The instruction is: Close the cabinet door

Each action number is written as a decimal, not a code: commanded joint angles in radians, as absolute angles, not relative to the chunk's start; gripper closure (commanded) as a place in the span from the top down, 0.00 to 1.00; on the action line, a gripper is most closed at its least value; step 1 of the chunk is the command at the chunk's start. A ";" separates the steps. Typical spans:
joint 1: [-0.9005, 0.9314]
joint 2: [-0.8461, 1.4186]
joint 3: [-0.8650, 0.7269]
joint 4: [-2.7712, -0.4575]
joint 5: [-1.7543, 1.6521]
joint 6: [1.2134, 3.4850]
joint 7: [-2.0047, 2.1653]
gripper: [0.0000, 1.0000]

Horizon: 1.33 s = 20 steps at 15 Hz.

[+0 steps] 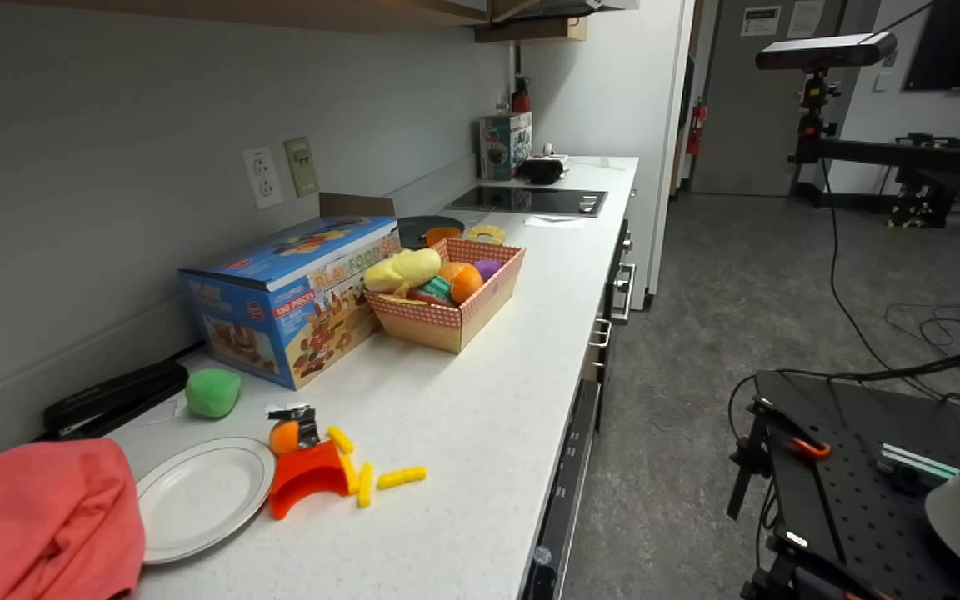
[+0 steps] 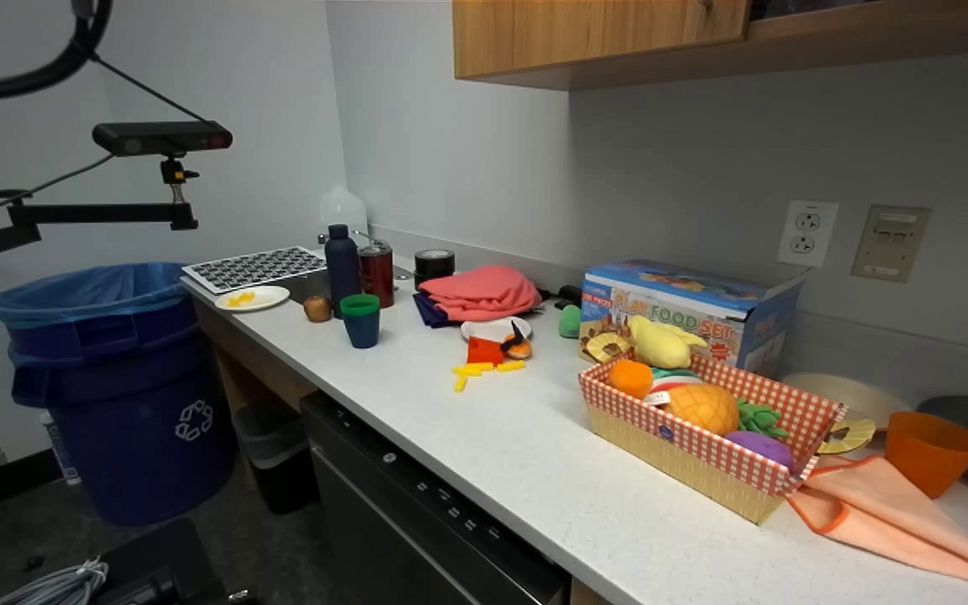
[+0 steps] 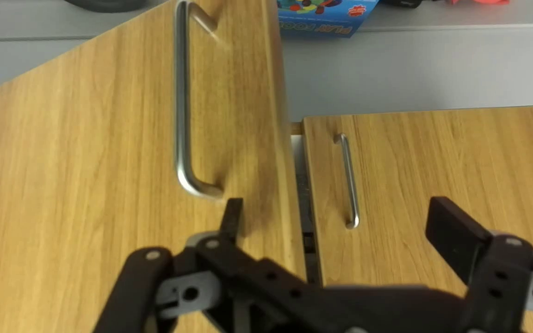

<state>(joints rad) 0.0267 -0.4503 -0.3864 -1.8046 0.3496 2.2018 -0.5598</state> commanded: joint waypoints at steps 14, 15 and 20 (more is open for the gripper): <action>0.040 -0.486 -0.349 -1.780 0.368 2.217 -0.549 1.00; 0.031 -0.509 -0.358 -1.790 0.351 2.181 -0.562 1.00; 0.002 -0.550 -0.434 -1.780 0.305 2.089 -0.641 1.00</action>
